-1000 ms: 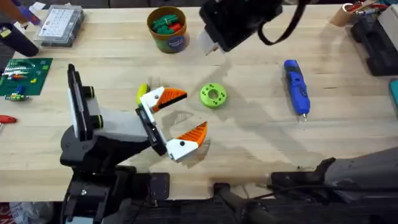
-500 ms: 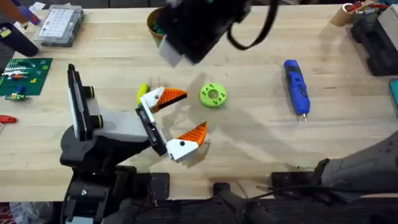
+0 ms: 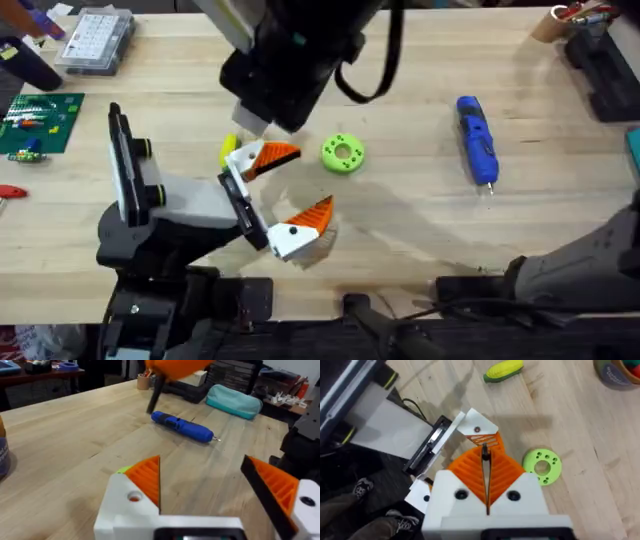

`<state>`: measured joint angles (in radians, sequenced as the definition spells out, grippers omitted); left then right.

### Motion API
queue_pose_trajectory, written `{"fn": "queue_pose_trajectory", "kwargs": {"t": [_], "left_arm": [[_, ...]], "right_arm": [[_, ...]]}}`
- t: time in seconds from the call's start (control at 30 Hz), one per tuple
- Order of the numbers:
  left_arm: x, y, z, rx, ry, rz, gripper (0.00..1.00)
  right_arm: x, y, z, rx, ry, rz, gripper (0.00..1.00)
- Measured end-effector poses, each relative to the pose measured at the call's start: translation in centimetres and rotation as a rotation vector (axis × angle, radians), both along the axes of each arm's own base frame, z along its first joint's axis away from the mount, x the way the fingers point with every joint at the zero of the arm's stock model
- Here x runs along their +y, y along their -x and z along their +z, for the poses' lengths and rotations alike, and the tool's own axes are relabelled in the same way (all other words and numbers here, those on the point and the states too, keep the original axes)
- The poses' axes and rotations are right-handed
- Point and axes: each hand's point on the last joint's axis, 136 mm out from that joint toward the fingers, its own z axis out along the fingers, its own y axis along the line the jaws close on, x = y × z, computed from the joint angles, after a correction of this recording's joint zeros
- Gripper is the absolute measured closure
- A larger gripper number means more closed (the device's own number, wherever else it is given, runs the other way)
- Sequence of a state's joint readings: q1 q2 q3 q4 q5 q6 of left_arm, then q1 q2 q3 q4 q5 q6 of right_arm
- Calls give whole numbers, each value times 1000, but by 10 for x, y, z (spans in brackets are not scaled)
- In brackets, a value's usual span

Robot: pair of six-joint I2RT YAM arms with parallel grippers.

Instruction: Pick up the gripper from the table and insert it into the empty holder that is missing its gripper. Then pick up a screw, insert it into the mounting hole, and use the screwdriver to tighten it. Finally, clean up the table by picking up the vegetable and placing it into the bucket.

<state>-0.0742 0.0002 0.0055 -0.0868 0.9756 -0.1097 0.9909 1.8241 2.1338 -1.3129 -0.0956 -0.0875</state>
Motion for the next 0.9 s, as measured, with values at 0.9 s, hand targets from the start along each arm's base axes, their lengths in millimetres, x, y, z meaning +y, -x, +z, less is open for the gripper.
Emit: {"fn": "queue_pose_trajectory", "kwargs": {"t": [0.9], "left_arm": [[0,0,0,0,0,0,6]], "right_arm": [[8,-5,-25,7,65,62,998]]}}
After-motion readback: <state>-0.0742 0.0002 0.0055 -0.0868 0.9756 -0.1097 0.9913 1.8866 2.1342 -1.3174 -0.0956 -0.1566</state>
